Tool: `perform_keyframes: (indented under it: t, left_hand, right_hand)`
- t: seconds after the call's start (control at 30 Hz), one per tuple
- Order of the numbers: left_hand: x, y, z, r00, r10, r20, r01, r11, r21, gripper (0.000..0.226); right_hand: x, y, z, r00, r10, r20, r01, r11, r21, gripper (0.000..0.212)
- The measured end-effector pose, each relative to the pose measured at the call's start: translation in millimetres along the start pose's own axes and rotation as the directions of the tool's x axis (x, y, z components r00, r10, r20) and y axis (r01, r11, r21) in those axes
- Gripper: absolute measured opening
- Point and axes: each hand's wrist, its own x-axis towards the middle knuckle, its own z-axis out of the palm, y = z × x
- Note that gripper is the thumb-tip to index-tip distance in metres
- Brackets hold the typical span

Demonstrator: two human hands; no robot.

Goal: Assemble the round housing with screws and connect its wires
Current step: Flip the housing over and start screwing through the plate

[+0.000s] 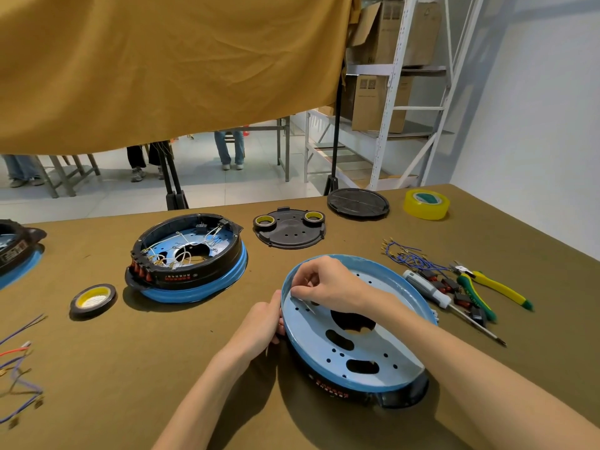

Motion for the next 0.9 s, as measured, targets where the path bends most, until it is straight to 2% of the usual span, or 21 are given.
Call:
perform_keyframes:
  t: [0.1,0.3,0.47,0.53,0.6,0.7,0.77,0.9]
  left_hand:
    - [-0.8,0.1,-0.1,1.0,0.006,0.002,-0.006,1.0,-0.004,0.069]
    - [-2.5,3.5,-0.1,1.0,0.002,0.011,-0.002,1.0,-0.008,0.066]
    - [-3.6,3.6,1.0,1.0,0.021,0.004,-0.021,0.999,0.032,0.07]
    - [-3.2,4.8,2.0,1.0,0.021,-0.001,-0.021,0.999,0.045,0.071]
    - [-4.4,6.4,1.9,1.0,0.026,0.002,-0.026,0.999,0.031,0.069]
    - [-7.2,7.5,1.5,0.999,0.043,0.006,-0.043,0.999,0.009,0.065]
    - [-9.0,8.1,1.7,0.999,0.042,0.003,-0.042,0.999,0.006,0.065]
    - [-9.9,9.6,2.8,1.0,0.02,-0.023,-0.019,1.0,0.022,0.063]
  right_hand:
    - [-6.6,1.1,-2.0,0.997,-0.072,0.02,0.072,0.997,0.027,0.015]
    - [-23.8,1.4,-1.6,0.964,-0.263,0.028,0.263,0.94,-0.219,0.023]
    - [-33.2,4.6,1.9,0.956,-0.277,0.097,0.293,0.895,-0.336,0.027]
    - [-34.6,6.3,2.1,0.964,-0.245,0.1,0.264,0.919,-0.293,0.028]
    - [-35.1,7.6,2.2,0.978,-0.201,0.049,0.207,0.962,-0.18,0.026]
    - [-34.0,8.0,0.3,0.977,-0.132,-0.169,0.143,0.988,0.057,0.017]
    - [-31.4,7.3,-3.1,0.958,-0.096,-0.27,0.141,0.978,0.152,0.005]
    - [-26.2,8.7,-10.0,0.957,-0.062,-0.283,0.128,0.967,0.221,0.004]
